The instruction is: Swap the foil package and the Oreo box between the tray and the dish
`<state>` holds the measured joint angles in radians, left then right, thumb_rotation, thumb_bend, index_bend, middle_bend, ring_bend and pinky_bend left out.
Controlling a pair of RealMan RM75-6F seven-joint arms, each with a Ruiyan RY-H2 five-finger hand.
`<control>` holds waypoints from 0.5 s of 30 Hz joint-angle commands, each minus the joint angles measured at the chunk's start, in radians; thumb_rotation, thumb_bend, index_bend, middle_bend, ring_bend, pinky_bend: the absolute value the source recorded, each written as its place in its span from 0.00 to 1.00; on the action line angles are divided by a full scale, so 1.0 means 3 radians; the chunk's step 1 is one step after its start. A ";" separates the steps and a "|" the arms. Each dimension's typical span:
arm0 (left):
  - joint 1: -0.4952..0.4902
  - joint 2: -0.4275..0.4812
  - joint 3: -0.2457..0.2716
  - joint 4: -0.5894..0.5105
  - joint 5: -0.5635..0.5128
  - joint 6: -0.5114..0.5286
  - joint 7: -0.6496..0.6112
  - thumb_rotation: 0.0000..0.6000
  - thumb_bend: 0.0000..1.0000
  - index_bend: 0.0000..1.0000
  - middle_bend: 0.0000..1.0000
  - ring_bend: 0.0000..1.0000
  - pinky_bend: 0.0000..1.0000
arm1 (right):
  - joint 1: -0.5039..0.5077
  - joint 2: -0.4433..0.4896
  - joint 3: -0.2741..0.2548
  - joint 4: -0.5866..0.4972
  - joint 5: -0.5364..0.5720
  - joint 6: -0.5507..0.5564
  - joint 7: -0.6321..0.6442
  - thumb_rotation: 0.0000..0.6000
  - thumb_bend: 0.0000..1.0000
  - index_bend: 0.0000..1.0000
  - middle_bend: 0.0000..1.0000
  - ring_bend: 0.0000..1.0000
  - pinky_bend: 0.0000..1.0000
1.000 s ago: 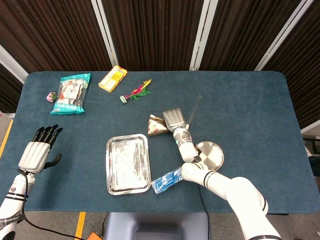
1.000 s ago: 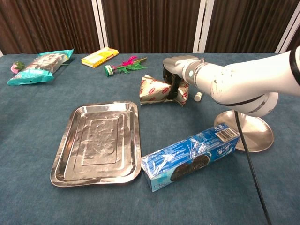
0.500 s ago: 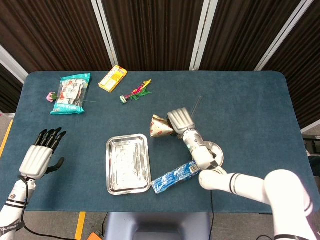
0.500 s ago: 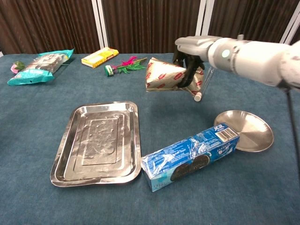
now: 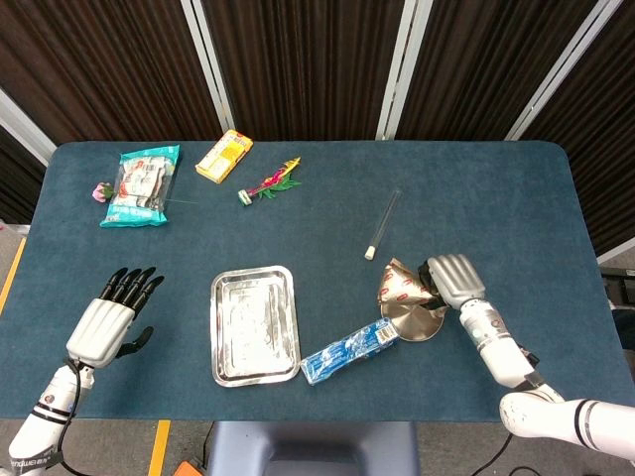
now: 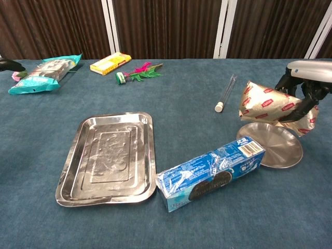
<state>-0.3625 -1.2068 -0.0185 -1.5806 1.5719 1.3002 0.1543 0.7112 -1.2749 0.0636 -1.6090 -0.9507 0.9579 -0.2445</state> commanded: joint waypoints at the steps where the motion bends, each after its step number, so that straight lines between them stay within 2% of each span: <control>1: 0.0002 -0.0008 0.0005 0.0000 -0.0005 -0.0009 0.0010 1.00 0.37 0.00 0.00 0.00 0.00 | -0.0048 -0.0033 -0.0038 0.0113 -0.0074 -0.0078 0.0056 1.00 0.40 0.76 0.68 0.59 0.81; 3: 0.0004 -0.0015 0.0007 0.0003 -0.0010 -0.0015 0.0014 1.00 0.37 0.00 0.00 0.00 0.00 | -0.0059 -0.0072 -0.0022 0.0167 -0.0118 -0.0120 0.0137 1.00 0.40 0.62 0.65 0.55 0.78; 4: 0.0005 -0.0018 0.0009 0.0006 -0.0012 -0.0019 0.0018 1.00 0.37 0.00 0.00 0.00 0.00 | -0.0066 -0.0098 -0.0014 0.0204 -0.0165 -0.0146 0.0196 1.00 0.40 0.53 0.61 0.52 0.77; 8: 0.0012 -0.0024 0.0015 0.0000 -0.0020 -0.0026 0.0032 1.00 0.37 0.00 0.00 0.00 0.00 | -0.0087 -0.0150 -0.0054 0.0291 -0.0305 -0.0186 0.0200 1.00 0.40 0.29 0.47 0.42 0.72; 10: 0.0010 -0.0023 0.0023 -0.0002 -0.0020 -0.0041 0.0050 1.00 0.37 0.00 0.00 0.00 0.00 | -0.0105 -0.0169 -0.0059 0.0318 -0.0334 -0.0165 0.0170 1.00 0.39 0.11 0.38 0.32 0.62; 11: 0.0008 -0.0021 0.0028 -0.0006 -0.0019 -0.0052 0.0052 1.00 0.37 0.00 0.00 0.00 0.00 | -0.0110 -0.0164 -0.0059 0.0313 -0.0319 -0.0178 0.0162 1.00 0.39 0.06 0.34 0.28 0.57; 12: 0.0005 -0.0017 0.0034 -0.0016 -0.0017 -0.0065 0.0049 1.00 0.37 0.00 0.00 0.00 0.00 | -0.0109 -0.0143 -0.0060 0.0295 -0.0284 -0.0216 0.0154 1.00 0.37 0.01 0.26 0.20 0.48; 15: -0.0010 0.0010 0.0066 -0.0074 0.0017 -0.0109 -0.0019 1.00 0.37 0.00 0.00 0.00 0.00 | -0.0103 -0.0029 -0.0062 0.0172 -0.0220 -0.0327 0.0149 1.00 0.28 0.00 0.12 0.05 0.28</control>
<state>-0.3633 -1.2074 -0.0030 -1.5961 1.5723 1.2727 0.1565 0.6805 -1.3014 0.0456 -1.5381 -1.0267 0.8715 -0.1986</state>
